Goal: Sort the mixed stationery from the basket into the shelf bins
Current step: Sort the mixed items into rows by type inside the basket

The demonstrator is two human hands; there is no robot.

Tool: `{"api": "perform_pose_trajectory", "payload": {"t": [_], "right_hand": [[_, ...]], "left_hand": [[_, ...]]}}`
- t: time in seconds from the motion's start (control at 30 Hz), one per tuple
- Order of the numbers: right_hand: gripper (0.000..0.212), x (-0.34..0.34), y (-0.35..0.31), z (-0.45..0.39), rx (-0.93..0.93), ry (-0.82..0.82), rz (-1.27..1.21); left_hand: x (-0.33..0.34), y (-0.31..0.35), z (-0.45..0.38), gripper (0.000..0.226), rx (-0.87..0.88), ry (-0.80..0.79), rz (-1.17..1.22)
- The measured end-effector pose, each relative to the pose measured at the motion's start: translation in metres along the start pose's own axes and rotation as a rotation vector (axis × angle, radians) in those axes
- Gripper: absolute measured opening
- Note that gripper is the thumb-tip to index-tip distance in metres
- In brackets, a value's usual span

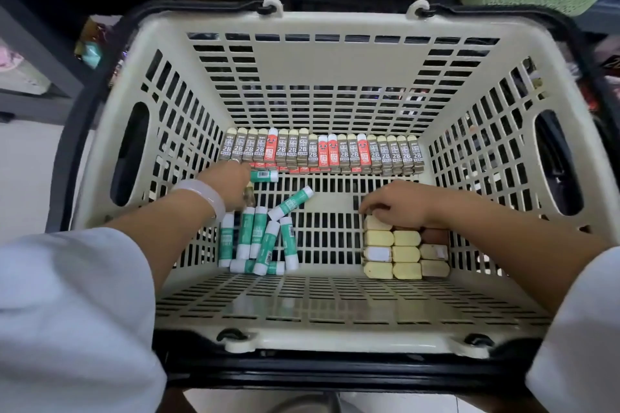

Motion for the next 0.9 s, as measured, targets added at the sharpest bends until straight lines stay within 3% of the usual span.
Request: {"api": "perform_pose_trajectory", "payload": {"t": [0.13,0.3,0.4,0.5,0.63,0.7,0.8,0.9], "right_hand": [[0.036,-0.015,-0.004,0.002,-0.003,0.107,-0.015],[0.033,-0.030,-0.017,0.005,-0.079,0.257,-0.058],[0.043,-0.042,-0.025,0.007,-0.188,0.368,-0.371],[0.048,-0.048,-0.036,0.010,-0.292,0.415,-0.640],[0.029,-0.058,-0.039,0.018,-0.261,0.552,-0.428],[0.023,-0.058,-0.026,0.018,-0.174,0.561,-0.389],[0.019,-0.045,-0.006,0.014,-0.049,0.458,-0.308],[0.026,-0.027,-0.004,0.007,-0.031,0.287,-0.157]], "left_hand": [[-0.001,0.002,0.000,0.043,0.007,-0.001,0.074],[-0.015,0.020,0.006,0.029,0.120,0.032,0.210],[-0.037,0.054,0.017,0.028,0.273,0.156,0.452],[-0.044,0.088,0.029,0.030,0.444,0.163,0.737],[-0.040,0.091,0.028,0.037,0.484,0.070,0.980],[-0.037,0.080,0.021,0.032,0.415,0.067,0.913],[-0.038,0.060,0.014,0.015,0.300,0.164,0.530],[-0.024,0.047,0.008,0.020,0.220,0.087,0.187]]}}
Point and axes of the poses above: each hand's wrist, its own z-axis away from the middle knuckle, its own x-axis out of the palm, y = z × x, the point moved 8 cm from there along -z, towards the middle knuckle, and after that the axes turned 8 degrees about -y, right-handed, at the moved point
